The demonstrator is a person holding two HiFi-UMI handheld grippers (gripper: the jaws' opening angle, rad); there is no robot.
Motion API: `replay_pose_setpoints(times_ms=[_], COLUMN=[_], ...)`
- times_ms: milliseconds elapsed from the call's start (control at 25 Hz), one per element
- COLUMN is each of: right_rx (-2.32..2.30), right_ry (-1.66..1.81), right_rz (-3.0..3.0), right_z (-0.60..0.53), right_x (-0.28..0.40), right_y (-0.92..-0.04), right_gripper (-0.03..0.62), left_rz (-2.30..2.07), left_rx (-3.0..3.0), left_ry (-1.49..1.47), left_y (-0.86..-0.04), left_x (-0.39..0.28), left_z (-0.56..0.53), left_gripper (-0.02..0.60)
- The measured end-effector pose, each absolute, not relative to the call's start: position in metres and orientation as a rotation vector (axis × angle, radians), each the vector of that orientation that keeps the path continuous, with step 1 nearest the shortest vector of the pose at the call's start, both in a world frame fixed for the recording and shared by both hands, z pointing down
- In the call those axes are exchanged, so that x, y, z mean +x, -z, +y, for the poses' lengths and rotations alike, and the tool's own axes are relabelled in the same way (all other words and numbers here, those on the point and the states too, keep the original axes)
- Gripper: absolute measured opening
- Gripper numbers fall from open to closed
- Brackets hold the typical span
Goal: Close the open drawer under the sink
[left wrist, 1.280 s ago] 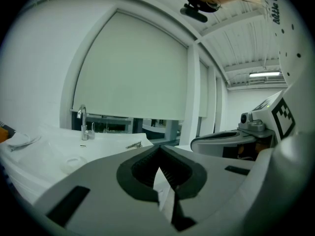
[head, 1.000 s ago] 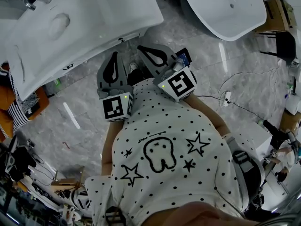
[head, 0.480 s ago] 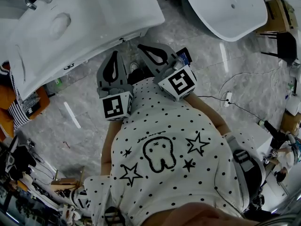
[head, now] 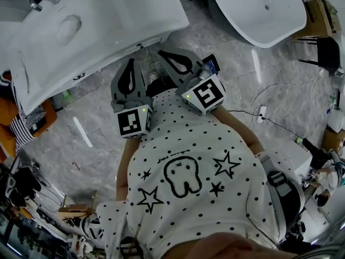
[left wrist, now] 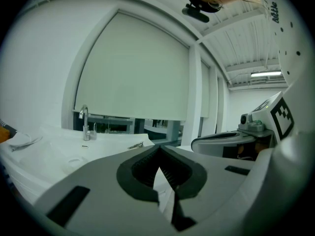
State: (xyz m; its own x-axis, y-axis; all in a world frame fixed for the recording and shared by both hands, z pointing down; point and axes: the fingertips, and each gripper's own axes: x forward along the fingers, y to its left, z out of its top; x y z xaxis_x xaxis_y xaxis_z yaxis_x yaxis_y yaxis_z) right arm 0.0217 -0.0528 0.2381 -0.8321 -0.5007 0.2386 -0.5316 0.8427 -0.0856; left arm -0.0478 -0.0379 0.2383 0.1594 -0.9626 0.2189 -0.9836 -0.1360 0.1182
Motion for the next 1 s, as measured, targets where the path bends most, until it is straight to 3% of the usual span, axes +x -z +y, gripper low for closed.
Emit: replay_pose_setpoints(times_ms=[1000], right_rx=[0.786], right_ry=[-0.212], right_rz=[-2.815], right_z=[-0.0505], right_x=[0.0223], right_y=[-0.2403], right_gripper=[0.014], left_rz=[-1.896], left_rx=[2.193], left_ry=[-0.097], left_y=[-0.2390], left_x=[-0.0486], left_z=[-0.0362], left_gripper=[0.005])
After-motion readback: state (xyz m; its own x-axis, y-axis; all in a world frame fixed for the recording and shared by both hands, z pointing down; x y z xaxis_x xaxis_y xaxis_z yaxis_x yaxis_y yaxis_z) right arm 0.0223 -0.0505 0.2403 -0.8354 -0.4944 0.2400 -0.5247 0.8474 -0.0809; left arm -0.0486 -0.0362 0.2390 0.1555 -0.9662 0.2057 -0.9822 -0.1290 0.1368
